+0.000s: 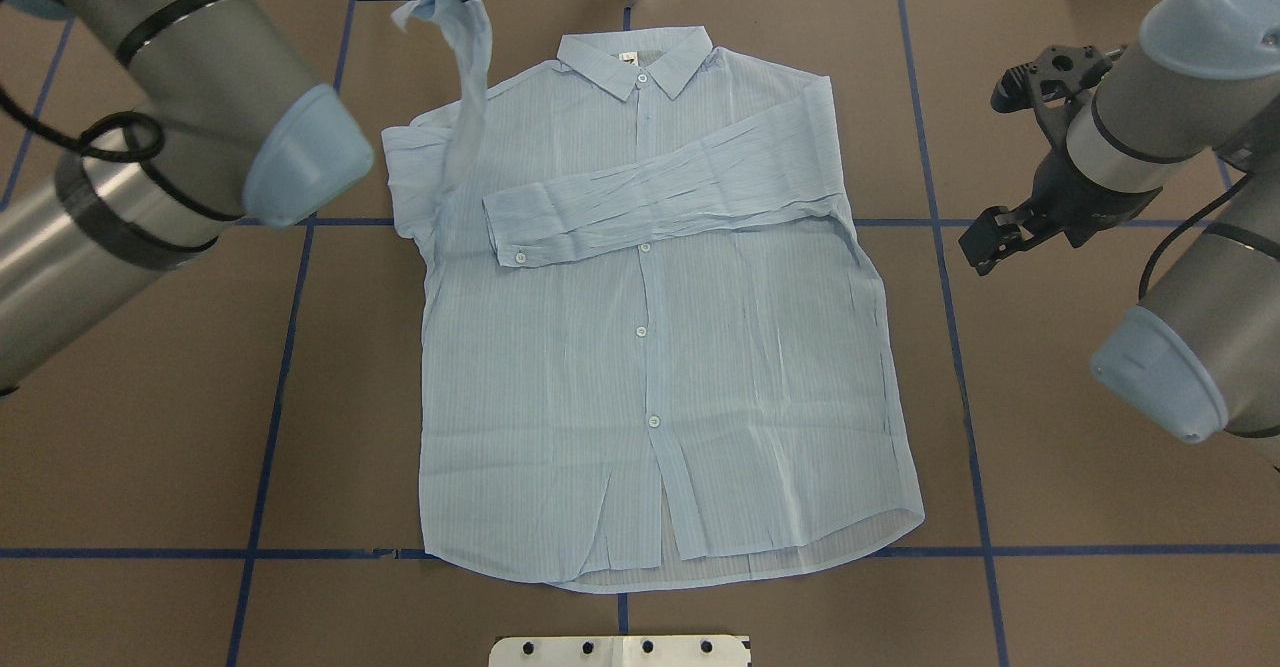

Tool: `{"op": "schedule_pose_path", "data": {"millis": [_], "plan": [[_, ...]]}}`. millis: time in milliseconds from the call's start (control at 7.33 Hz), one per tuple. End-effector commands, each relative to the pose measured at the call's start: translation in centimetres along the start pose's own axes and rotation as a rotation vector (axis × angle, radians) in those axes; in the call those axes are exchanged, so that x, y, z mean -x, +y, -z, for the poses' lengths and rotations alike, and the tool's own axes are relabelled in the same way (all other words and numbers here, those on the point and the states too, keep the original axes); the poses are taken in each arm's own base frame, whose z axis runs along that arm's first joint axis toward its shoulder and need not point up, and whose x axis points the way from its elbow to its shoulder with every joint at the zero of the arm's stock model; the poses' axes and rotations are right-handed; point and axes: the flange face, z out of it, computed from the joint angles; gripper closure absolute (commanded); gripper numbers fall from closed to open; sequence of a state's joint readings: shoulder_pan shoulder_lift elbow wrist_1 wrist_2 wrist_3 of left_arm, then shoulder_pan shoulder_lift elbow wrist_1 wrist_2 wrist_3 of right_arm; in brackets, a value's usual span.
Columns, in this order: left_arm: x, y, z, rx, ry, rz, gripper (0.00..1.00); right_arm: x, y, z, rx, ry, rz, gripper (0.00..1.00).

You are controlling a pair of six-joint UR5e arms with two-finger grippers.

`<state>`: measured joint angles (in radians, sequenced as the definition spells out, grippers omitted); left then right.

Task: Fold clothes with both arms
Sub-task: 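Grasp the other sleeve cuff with the left gripper while the right gripper withdraws, then carry the sleeve with the left gripper across the shirt front and release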

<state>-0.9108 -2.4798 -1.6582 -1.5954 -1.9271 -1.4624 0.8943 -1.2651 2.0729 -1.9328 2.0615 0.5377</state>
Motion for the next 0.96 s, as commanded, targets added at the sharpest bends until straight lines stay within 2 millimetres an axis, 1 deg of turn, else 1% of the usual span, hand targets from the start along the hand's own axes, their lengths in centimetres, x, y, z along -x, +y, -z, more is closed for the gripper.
{"op": "schedule_pose_path", "data": {"millis": [0, 137, 273, 410, 546, 683, 819], "plan": [[-7.0, 6.3, -3.5, 0.090, 0.053, 0.114, 1.00, -0.2, -0.2, -0.3, 0.004, 0.007, -0.004, 0.00], [-7.3, 7.6, -5.4, 0.111, 0.079, 0.146, 1.00, -0.2, -0.3, -0.6, 0.009, 0.010, -0.009, 0.00], [-6.9, 8.7, -6.5, 0.117, 0.074, 0.141, 1.00, -0.2, -0.4, -0.6, 0.007, 0.009, -0.009, 0.00], [-6.4, 11.3, -8.9, 0.098, 0.056, 0.126, 1.00, -0.1, -0.4, -0.5, 0.006, 0.009, -0.011, 0.00], [-6.2, 13.4, -11.9, 0.089, 0.050, 0.150, 1.00, -0.1, -0.8, -0.9, 0.012, 0.013, -0.016, 0.00], [-6.0, 16.5, -15.5, 0.078, 0.062, 0.165, 1.00, -0.1, -1.3, -1.5, 0.005, 0.008, -0.013, 0.00], [-6.0, 18.8, -17.9, 0.065, 0.053, 0.147, 1.00, -0.5, -1.8, -2.5, -0.011, -0.003, -0.007, 0.00]]}}
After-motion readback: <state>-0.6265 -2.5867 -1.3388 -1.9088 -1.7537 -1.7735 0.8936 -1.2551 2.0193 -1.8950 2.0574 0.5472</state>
